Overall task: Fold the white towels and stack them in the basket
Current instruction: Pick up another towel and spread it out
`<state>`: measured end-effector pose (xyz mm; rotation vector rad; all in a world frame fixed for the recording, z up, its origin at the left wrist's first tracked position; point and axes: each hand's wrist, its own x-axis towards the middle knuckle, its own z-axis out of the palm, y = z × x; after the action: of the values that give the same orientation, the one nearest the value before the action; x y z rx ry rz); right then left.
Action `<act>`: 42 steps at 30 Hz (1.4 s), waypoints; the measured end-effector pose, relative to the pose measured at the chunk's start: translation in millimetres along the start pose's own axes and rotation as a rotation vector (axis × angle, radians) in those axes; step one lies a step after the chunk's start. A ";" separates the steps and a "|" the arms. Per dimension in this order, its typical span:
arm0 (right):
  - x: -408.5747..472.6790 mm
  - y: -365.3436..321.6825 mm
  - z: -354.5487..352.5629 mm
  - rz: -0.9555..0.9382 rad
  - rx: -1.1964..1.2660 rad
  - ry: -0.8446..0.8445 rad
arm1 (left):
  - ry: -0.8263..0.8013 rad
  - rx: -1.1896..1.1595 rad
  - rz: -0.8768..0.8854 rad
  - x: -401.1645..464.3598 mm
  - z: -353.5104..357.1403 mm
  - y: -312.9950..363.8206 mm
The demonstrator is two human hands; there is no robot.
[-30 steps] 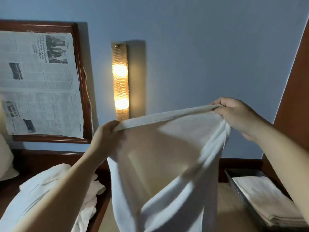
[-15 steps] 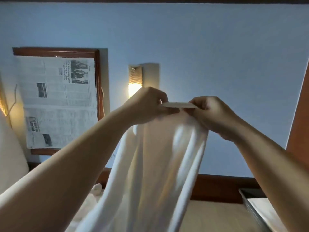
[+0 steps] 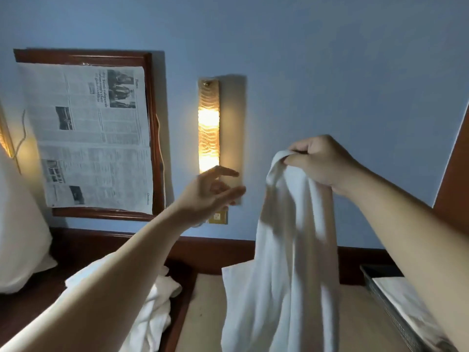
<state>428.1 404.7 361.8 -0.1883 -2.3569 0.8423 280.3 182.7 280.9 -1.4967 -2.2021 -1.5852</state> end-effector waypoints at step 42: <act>-133.3 262.7 -29.5 0.653 -0.537 0.048 | 0.582 0.619 -0.424 -25.9 -99.1 -80.4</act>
<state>533.4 583.4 150.6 -1.2299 -2.4446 0.4371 191.3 90.5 257.7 -0.3655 -2.3775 -1.0379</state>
